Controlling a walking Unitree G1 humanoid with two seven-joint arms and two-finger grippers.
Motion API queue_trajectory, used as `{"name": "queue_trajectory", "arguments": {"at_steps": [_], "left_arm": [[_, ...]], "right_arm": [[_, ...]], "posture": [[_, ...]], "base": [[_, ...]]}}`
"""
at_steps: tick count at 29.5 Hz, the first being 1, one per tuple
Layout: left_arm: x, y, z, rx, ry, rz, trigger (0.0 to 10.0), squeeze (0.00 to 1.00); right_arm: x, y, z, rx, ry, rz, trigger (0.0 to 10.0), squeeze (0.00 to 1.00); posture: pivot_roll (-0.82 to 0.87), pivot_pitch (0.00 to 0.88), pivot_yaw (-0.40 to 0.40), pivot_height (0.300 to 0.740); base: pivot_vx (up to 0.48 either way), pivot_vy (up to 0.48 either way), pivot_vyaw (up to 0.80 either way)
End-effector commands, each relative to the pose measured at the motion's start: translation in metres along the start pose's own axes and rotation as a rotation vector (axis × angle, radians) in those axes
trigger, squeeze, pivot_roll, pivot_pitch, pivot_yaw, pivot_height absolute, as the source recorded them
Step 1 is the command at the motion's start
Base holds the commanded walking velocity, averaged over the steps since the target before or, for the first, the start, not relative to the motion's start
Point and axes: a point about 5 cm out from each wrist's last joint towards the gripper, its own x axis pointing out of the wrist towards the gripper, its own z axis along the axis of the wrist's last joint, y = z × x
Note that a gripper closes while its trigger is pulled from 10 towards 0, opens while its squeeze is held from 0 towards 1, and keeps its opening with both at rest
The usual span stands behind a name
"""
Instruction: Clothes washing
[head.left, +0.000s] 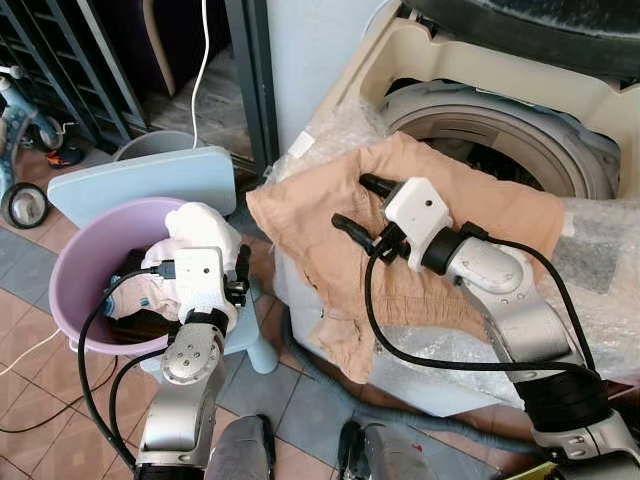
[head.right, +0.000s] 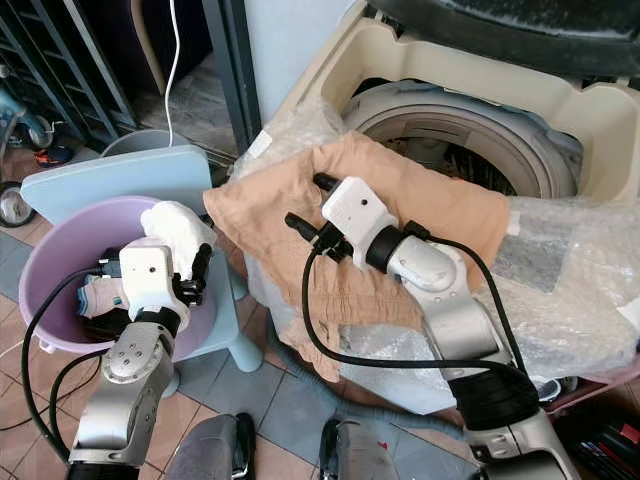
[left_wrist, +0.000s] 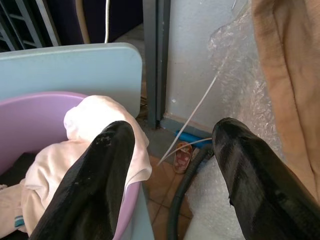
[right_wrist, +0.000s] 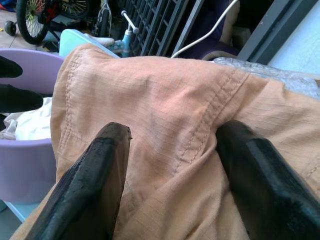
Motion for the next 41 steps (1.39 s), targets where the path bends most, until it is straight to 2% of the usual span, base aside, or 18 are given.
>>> {"name": "queue_trajectory", "arguments": {"at_steps": [1,6,19,23,26,28,29,32,33,34,35,36,39,41], "left_arm": [[-0.001,0.001,-0.002,0.011,0.009,0.003,10.0,0.00],[-0.001,0.000,-0.003,0.012,0.010,0.001,10.0,0.00],[-0.001,0.001,-0.002,0.013,0.011,0.011,10.0,0.00],[-0.001,0.002,-0.001,0.013,0.009,0.015,10.0,0.00],[0.000,0.001,-0.001,0.014,0.007,0.014,10.0,0.00],[0.000,0.001,-0.001,0.014,0.006,0.014,10.0,0.00],[0.000,0.001,-0.001,0.014,0.006,0.015,10.0,0.00],[0.002,0.000,-0.001,0.014,0.004,0.015,10.0,0.00],[0.002,0.000,0.000,0.015,0.003,0.015,10.0,0.00],[0.002,0.000,0.000,0.015,-0.001,0.015,10.0,0.00],[0.002,0.000,0.001,0.015,-0.002,0.015,10.0,0.00],[0.003,0.000,0.001,0.016,-0.003,0.016,10.0,0.00],[0.003,0.001,0.001,0.017,-0.004,0.016,10.0,0.00],[0.004,0.002,0.001,0.019,-0.006,0.019,10.0,0.00]], "right_arm": [[-0.005,-0.006,-0.014,-0.005,0.084,-0.046,0.0,0.00],[-0.006,-0.018,-0.015,-0.027,0.073,-0.128,0.0,0.00],[-0.005,-0.007,-0.029,-0.062,0.150,-0.042,0.0,0.00],[-0.004,-0.016,-0.028,-0.074,0.150,-0.074,0.0,0.00],[-0.003,-0.054,-0.020,-0.050,0.135,-0.217,0.0,0.00],[-0.004,-0.068,-0.017,-0.038,0.127,-0.277,0.0,0.00],[-0.005,-0.088,-0.014,-0.024,0.125,-0.349,0.0,0.00],[-0.009,-0.117,-0.010,-0.011,0.137,-0.449,0.0,0.00],[-0.012,-0.132,-0.007,0.004,0.145,-0.507,0.0,0.00],[-0.017,-0.155,-0.002,0.031,0.155,-0.603,0.0,0.00],[-0.019,-0.162,0.000,0.041,0.158,-0.637,0.0,0.00],[-0.024,-0.178,0.006,0.064,0.159,-0.720,0.0,0.00],[-0.028,-0.187,0.010,0.083,0.159,-0.775,0.0,0.00],[-0.041,-0.209,0.014,0.136,0.166,-0.948,0.0,0.00]], "posture": [[0.00,0.143,0.003,0.740],[-0.01,0.145,0.002,0.740],[0.00,0.153,-0.005,0.740],[0.01,0.156,-0.008,0.740],[0.01,0.155,-0.010,0.740],[0.01,0.155,-0.010,0.740],[0.01,0.149,-0.013,0.740],[0.01,0.144,-0.013,0.740],[0.01,0.143,-0.012,0.740],[0.01,0.143,-0.012,0.740],[0.01,0.140,-0.012,0.740],[0.01,0.136,-0.013,0.740],[0.01,0.134,-0.013,0.740],[0.02,0.131,-0.014,0.740]], "base": [[0.000,0.000,0.00],[0.000,0.000,0.00],[0.000,0.000,0.00],[0.000,0.000,0.00],[0.000,0.000,0.00],[0.000,0.000,0.00],[0.000,0.000,0.00],[0.000,0.000,0.00],[0.000,0.000,0.00],[0.000,0.000,0.00],[0.000,0.000,0.00],[0.000,0.000,0.00],[0.000,0.000,0.00],[0.000,0.000,0.00]]}}
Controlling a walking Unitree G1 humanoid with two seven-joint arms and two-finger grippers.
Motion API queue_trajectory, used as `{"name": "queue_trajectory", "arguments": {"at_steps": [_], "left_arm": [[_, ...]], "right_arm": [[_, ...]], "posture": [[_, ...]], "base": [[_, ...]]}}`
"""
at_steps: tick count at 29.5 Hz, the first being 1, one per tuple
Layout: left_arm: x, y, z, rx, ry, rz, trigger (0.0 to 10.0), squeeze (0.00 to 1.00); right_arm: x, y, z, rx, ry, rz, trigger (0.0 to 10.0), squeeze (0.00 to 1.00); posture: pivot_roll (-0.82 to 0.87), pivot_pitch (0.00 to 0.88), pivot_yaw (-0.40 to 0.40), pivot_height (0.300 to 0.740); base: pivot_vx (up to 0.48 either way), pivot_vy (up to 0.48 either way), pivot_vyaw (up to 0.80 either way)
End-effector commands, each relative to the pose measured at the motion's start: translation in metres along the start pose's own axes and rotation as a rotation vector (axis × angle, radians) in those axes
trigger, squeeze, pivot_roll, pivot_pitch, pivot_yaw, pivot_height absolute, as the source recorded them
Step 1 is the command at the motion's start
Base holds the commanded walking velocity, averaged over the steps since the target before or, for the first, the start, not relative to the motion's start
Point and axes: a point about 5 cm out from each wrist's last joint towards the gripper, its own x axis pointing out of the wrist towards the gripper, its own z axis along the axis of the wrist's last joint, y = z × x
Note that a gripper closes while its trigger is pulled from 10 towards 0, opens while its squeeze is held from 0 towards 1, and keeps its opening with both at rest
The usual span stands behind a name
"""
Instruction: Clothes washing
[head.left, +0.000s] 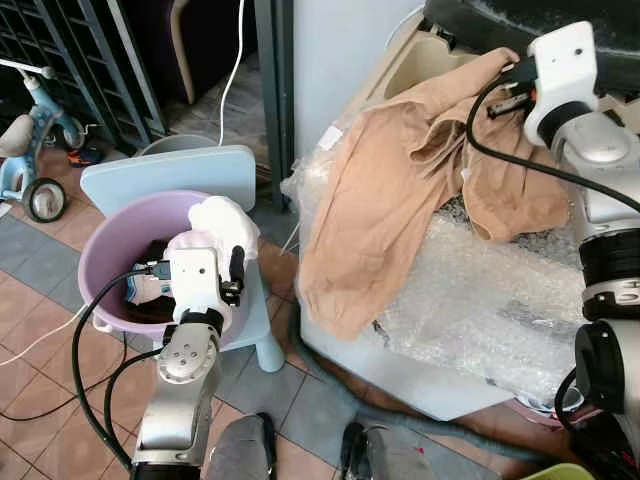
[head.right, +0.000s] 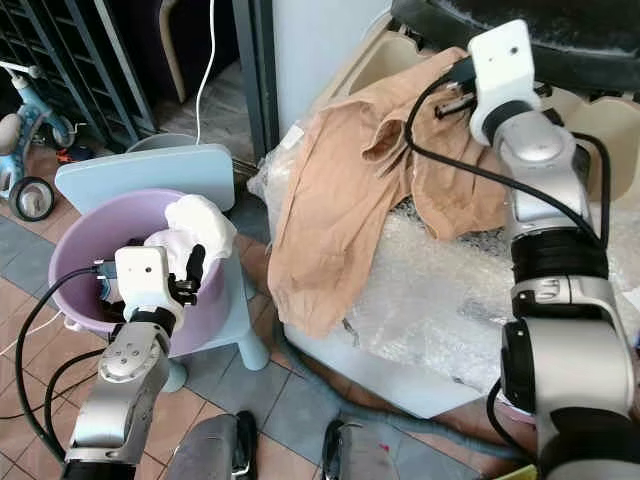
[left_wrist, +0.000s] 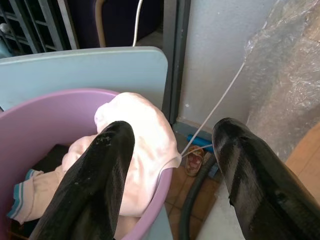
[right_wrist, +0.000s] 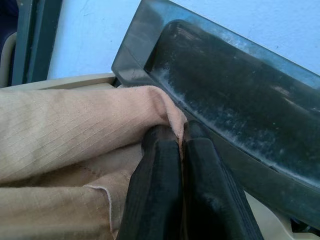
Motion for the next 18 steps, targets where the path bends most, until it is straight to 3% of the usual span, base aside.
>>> {"name": "queue_trajectory", "arguments": {"at_steps": [1,2,3,4,5,6,8,10,12,14,15,18], "left_arm": [[0.001,-0.001,0.000,0.011,-0.005,-0.005,10.0,0.00],[0.001,-0.001,0.001,0.011,-0.006,-0.004,10.0,0.00],[0.001,-0.001,0.001,0.011,-0.008,-0.001,10.0,0.00],[0.001,-0.001,0.001,0.011,-0.009,-0.001,10.0,0.00],[0.001,-0.001,0.001,0.010,-0.009,0.001,10.0,0.00],[0.001,-0.001,0.001,0.010,-0.010,0.003,10.0,0.00],[0.000,-0.001,0.001,0.009,-0.008,0.005,10.0,0.00],[0.000,-0.001,0.001,0.008,-0.006,0.006,10.0,0.00],[0.000,-0.001,0.000,0.009,-0.005,0.004,10.0,0.00],[-0.001,-0.001,0.000,0.009,-0.004,0.004,10.0,0.00],[-0.001,-0.001,0.000,0.009,-0.002,0.002,10.0,0.00],[-0.001,-0.001,-0.001,0.009,0.001,-0.001,10.0,0.00]], "right_arm": [[0.001,-0.033,0.001,0.089,0.035,-0.211,0.0,0.00],[0.001,-0.039,0.002,0.113,0.039,-0.256,0.0,0.00],[0.004,-0.035,0.005,0.081,0.022,-0.219,3.2,0.00],[0.005,-0.033,0.006,0.069,0.019,-0.203,8.5,0.41],[0.006,-0.027,0.006,0.061,0.012,-0.157,10.0,1.00],[0.007,-0.015,0.004,0.048,0.013,-0.063,10.0,1.00],[0.006,0.005,-0.007,-0.073,0.060,0.080,10.0,1.00],[0.004,0.008,-0.011,-0.147,0.043,0.098,10.0,1.00],[-0.001,0.006,-0.012,-0.312,-0.024,0.086,10.0,1.00],[-0.002,0.005,-0.012,-0.318,-0.027,0.089,10.0,1.00],[-0.005,0.005,-0.016,-0.228,-0.025,0.136,10.0,1.00],[-0.009,0.007,-0.017,-0.169,-0.069,0.196,10.0,1.00]], "posture": [[0.02,0.130,-0.015,0.740],[0.02,0.130,-0.015,0.740],[0.02,0.127,-0.017,0.740],[0.02,0.127,-0.017,0.740],[0.02,0.128,-0.017,0.740],[0.02,0.128,-0.018,0.740],[0.02,0.128,-0.018,0.740],[0.02,0.130,-0.017,0.740],[0.02,0.131,-0.015,0.740],[0.02,0.132,-0.014,0.740],[0.01,0.131,-0.012,0.740],[0.01,0.129,-0.011,0.740]], "base": [[0.000,0.000,0.00],[0.000,0.000,0.00],[0.000,0.000,0.00],[0.000,0.000,0.00],[0.000,0.000,0.00],[0.000,0.000,0.00],[0.000,0.000,0.00],[0.000,0.000,0.00],[0.000,0.000,0.00],[0.000,0.000,0.00],[0.000,0.000,0.00],[0.000,0.000,0.00]]}}
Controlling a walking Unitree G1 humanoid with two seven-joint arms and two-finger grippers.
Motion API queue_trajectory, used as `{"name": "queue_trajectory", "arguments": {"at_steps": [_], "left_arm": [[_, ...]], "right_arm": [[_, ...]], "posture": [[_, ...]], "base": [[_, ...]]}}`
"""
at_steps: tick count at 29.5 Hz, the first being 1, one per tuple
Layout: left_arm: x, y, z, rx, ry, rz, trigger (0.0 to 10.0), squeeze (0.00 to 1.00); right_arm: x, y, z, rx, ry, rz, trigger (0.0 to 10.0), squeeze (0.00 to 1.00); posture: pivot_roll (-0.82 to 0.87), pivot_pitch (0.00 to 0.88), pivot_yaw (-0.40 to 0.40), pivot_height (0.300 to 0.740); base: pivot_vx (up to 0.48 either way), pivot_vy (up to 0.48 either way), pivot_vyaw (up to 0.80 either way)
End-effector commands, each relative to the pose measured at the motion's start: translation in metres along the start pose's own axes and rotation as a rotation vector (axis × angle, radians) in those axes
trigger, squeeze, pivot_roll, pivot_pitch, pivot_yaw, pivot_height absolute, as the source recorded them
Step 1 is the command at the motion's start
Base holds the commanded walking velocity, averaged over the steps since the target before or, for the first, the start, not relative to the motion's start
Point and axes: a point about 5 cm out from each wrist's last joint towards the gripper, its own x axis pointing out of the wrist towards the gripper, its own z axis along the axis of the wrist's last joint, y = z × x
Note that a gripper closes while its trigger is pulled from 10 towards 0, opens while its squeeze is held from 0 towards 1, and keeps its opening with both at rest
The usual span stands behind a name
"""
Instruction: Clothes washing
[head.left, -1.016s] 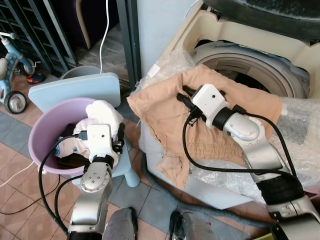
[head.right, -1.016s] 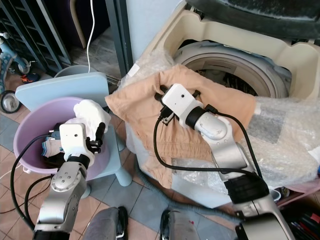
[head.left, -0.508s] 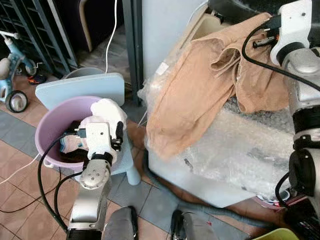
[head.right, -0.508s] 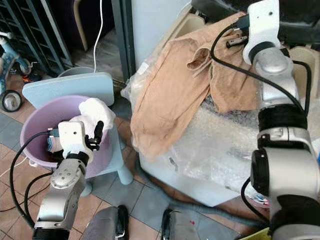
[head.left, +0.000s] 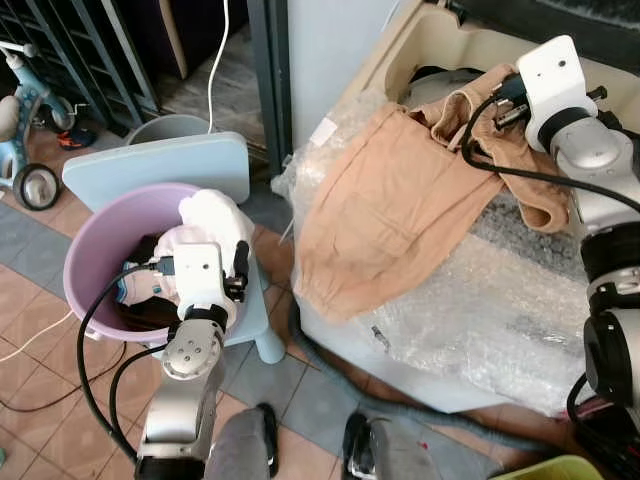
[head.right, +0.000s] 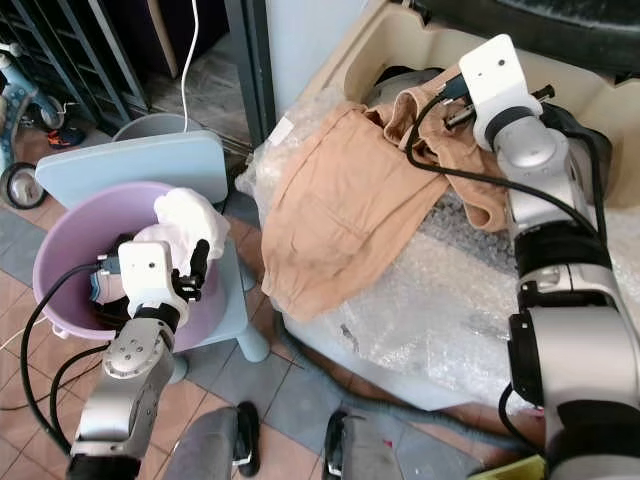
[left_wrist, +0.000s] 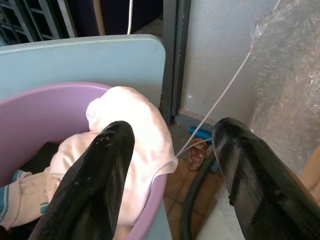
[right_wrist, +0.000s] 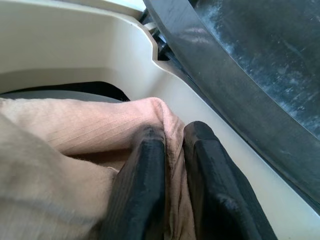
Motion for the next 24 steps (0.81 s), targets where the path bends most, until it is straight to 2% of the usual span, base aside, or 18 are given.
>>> {"name": "queue_trajectory", "arguments": {"at_steps": [1,4,8,10,11,12,13,16,18,20,22,24], "left_arm": [[-0.002,-0.001,-0.004,0.011,0.014,-0.003,10.0,0.00],[-0.001,-0.002,-0.004,0.008,0.013,-0.011,10.0,0.00],[-0.001,-0.002,-0.004,0.007,0.013,-0.024,10.0,0.00],[0.000,-0.002,-0.004,0.011,0.015,-0.029,10.0,0.00],[0.000,-0.002,-0.004,0.011,0.015,-0.029,10.0,0.00],[0.002,-0.001,-0.003,0.016,0.013,-0.035,10.0,0.00],[0.002,-0.001,-0.003,0.016,0.013,-0.035,10.0,0.00],[0.004,-0.001,-0.003,0.017,0.011,-0.038,10.0,0.00],[0.004,-0.002,-0.002,0.016,0.009,-0.040,10.0,0.00],[0.003,-0.003,-0.003,0.013,0.009,-0.040,10.0,0.00],[0.002,-0.003,-0.003,0.012,0.009,-0.039,10.0,0.00],[0.001,-0.003,-0.003,0.011,0.010,-0.038,10.0,0.00]], "right_arm": [[-0.004,-0.006,0.009,0.029,-0.079,0.006,10.0,1.00],[-0.020,-0.002,0.018,0.143,-0.257,0.031,10.0,1.00],[-0.036,0.009,0.024,0.226,-0.347,0.108,10.0,1.00],[-0.044,0.017,0.030,0.295,-0.375,0.207,10.0,1.00],[-0.044,0.017,0.030,0.295,-0.375,0.207,10.0,1.00],[-0.057,0.031,0.036,0.335,-0.377,0.406,10.0,1.00],[-0.057,0.031,0.036,0.335,-0.377,0.406,10.0,1.00],[-0.086,0.051,0.027,0.296,-0.291,0.709,10.0,1.00],[-0.103,0.060,0.013,0.281,-0.203,0.845,10.0,1.00],[-0.123,0.067,-0.004,0.273,-0.107,0.945,10.0,1.00],[-0.132,0.071,-0.010,0.285,-0.069,0.986,10.0,1.00],[-0.149,0.076,-0.016,0.318,-0.018,1.069,10.0,1.00]], "posture": [[0.01,0.128,-0.009,0.740],[0.00,0.124,0.002,0.740],[-0.01,0.122,0.020,0.740],[-0.01,0.121,0.024,0.740],[-0.01,0.121,0.024,0.740],[-0.02,0.122,0.030,0.740],[-0.02,0.122,0.030,0.740],[-0.03,0.122,0.031,0.740],[-0.03,0.122,0.029,0.740],[-0.03,0.123,0.028,0.740],[-0.03,0.123,0.028,0.740],[-0.03,0.124,0.028,0.740]], "base": [[0.000,0.000,0.00],[0.000,0.000,0.00],[0.000,0.000,0.00],[0.000,0.000,0.00],[0.000,0.000,0.00],[0.000,0.000,0.00],[0.000,0.000,0.00],[0.000,0.000,0.00],[0.000,0.000,0.00],[0.000,0.000,0.00],[0.000,0.000,0.00],[0.000,0.000,0.00]]}}
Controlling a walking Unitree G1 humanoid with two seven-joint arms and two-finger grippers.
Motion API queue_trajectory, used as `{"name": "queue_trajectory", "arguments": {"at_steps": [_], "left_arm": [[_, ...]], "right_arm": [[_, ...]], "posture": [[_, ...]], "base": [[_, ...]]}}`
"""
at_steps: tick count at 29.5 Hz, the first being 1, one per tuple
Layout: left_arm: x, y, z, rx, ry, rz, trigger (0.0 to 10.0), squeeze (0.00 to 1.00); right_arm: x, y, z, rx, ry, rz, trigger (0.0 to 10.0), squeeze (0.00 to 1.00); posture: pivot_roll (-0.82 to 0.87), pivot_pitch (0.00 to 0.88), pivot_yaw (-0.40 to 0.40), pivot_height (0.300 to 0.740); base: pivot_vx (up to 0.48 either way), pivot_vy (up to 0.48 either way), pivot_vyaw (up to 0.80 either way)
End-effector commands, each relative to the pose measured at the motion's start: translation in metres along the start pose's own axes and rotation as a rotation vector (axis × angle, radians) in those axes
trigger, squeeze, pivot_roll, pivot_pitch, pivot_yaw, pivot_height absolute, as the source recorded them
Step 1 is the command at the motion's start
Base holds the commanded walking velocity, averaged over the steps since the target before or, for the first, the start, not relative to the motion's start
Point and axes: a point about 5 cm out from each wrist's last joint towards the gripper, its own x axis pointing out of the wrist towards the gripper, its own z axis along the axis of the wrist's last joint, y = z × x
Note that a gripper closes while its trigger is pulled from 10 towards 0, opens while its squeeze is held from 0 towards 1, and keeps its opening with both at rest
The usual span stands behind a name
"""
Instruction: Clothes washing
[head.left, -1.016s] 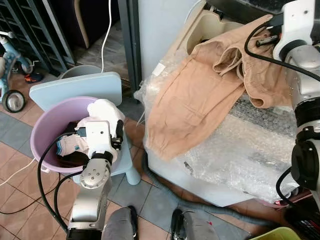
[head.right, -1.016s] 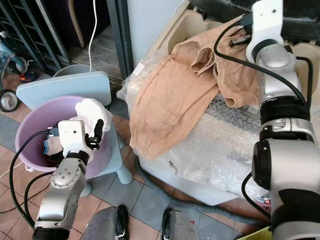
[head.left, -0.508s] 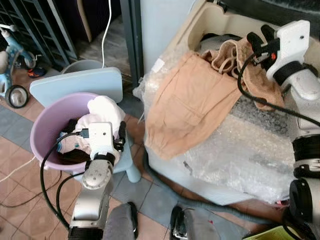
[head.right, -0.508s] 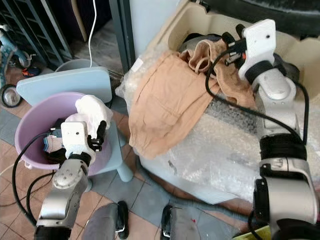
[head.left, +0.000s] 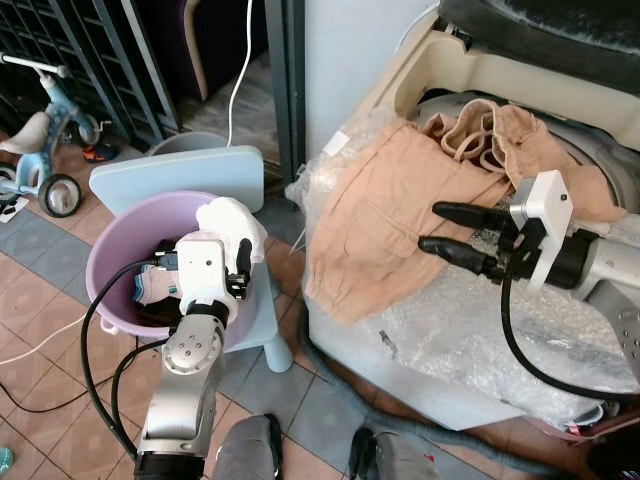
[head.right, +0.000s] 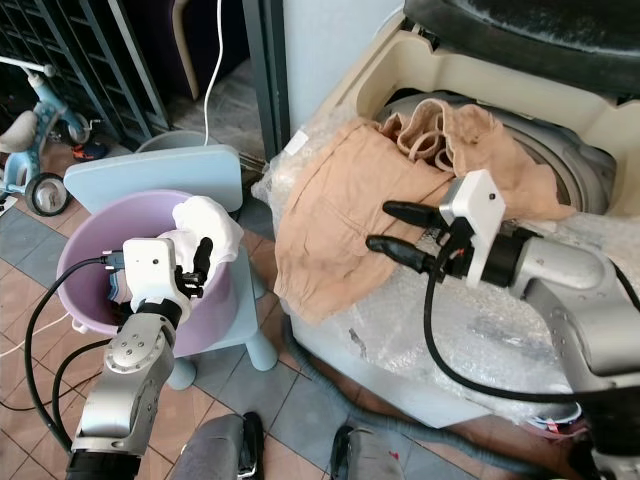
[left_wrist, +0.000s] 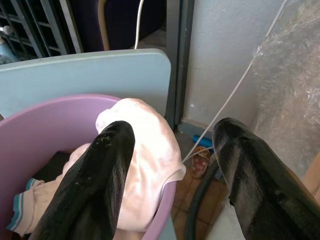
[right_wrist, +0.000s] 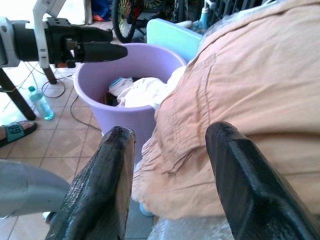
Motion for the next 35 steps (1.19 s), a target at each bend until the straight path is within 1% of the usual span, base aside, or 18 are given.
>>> {"name": "queue_trajectory", "arguments": {"at_steps": [1,2,3,4,5,7,10,12,16,20,21,23,24,25,27,30,31,35], "left_arm": [[-0.002,-0.001,0.000,0.001,0.000,-0.006,10.0,0.00],[-0.002,-0.001,0.000,0.001,0.000,-0.006,10.0,0.00],[-0.002,-0.001,-0.001,0.001,0.001,-0.006,10.0,0.00],[-0.001,0.000,-0.001,0.002,0.002,-0.008,10.0,0.00],[0.000,-0.001,-0.001,0.002,0.003,-0.010,10.0,0.00],[0.000,-0.001,-0.001,0.002,0.003,-0.010,10.0,0.00],[0.001,-0.003,-0.001,0.002,0.003,-0.016,10.0,0.00],[0.001,-0.003,-0.001,0.003,0.004,-0.016,10.0,0.00],[-0.001,0.001,-0.003,0.007,0.009,-0.002,10.0,0.00],[-0.001,0.003,-0.003,0.008,0.014,0.005,10.0,0.00],[-0.001,0.003,-0.003,0.008,0.014,0.005,10.0,0.00],[-0.001,0.001,-0.003,0.008,0.014,0.002,10.0,0.00],[-0.001,0.001,-0.003,0.008,0.014,0.002,10.0,0.00],[-0.001,0.001,-0.004,0.008,0.015,0.001,10.0,0.00],[-0.001,0.000,-0.004,0.007,0.016,-0.002,10.0,0.00],[0.000,0.000,-0.004,0.007,0.016,-0.004,10.0,0.00],[0.000,0.000,-0.003,0.007,0.015,-0.005,10.0,0.00],[0.001,-0.001,-0.003,0.007,0.014,-0.005,10.0,0.00]], "right_arm": [[-0.001,0.009,0.007,-0.012,-0.003,0.078,10.0,1.00],[-0.001,0.009,0.007,-0.012,-0.003,0.078,10.0,1.00],[-0.002,0.014,0.001,0.023,0.015,0.096,10.0,1.00],[-0.003,0.029,-0.017,0.061,0.096,0.154,10.0,1.00],[-0.002,0.036,-0.029,0.079,0.151,0.175,10.0,1.00],[-0.002,0.036,-0.029,0.079,0.151,0.175,10.0,1.00],[0.006,0.050,-0.056,0.106,0.261,0.163,10.0,1.00],[0.015,0.056,-0.062,0.121,0.281,0.133,10.0,1.00],[0.031,0.052,-0.064,0.110,0.250,0.012,10.0,1.00],[0.050,0.042,-0.061,0.144,0.145,-0.161,10.0,1.00],[0.050,0.042,-0.061,0.144,0.145,-0.161,10.0,1.00],[0.057,0.042,-0.058,0.161,0.098,-0.198,10.0,1.00],[0.057,0.042,-0.058,0.161,0.098,-0.198,10.0,1.00],[0.060,0.041,-0.058,0.166,0.095,-0.240,10.0,1.00],[0.063,0.040,-0.058,0.168,0.093,-0.274,10.0,1.00],[0.066,0.040,-0.056,0.184,0.063,-0.292,10.0,1.00],[0.069,0.041,-0.052,0.214,0.029,-0.301,10.0,1.00],[0.073,0.042,-0.049,0.235,-0.001,-0.306,10.0,1.00]], "posture": [[-0.03,0.124,0.028,0.740],[-0.03,0.124,0.028,0.740],[-0.03,0.125,0.028,0.740],[-0.04,0.125,0.030,0.740],[-0.04,0.124,0.030,0.740],[-0.04,0.124,0.030,0.740],[-0.04,0.125,0.029,0.740],[-0.03,0.128,0.027,0.740],[-0.03,0.132,0.025,0.740],[-0.02,0.131,0.023,0.740],[-0.02,0.131,0.023,0.740],[-0.02,0.130,0.024,0.740],[-0.02,0.130,0.024,0.740],[-0.02,0.129,0.025,0.740],[-0.02,0.129,0.025,0.740],[-0.03,0.126,0.027,0.740],[-0.03,0.125,0.027,0.740],[-0.03,0.122,0.024,0.740]], "base": [[0.000,0.000,0.00],[0.000,0.000,0.00],[0.000,0.000,0.00],[0.000,0.000,0.00],[0.000,0.000,0.00],[0.000,0.000,0.00],[0.000,0.000,0.00],[0.000,0.000,0.00],[0.000,0.000,0.00],[0.000,0.000,0.00],[0.000,0.000,0.00],[0.000,0.000,0.00],[0.000,0.000,0.00],[0.000,0.000,0.00],[0.000,0.000,0.00],[0.000,0.000,0.00],[0.000,0.000,0.00],[0.000,0.000,0.00]]}}
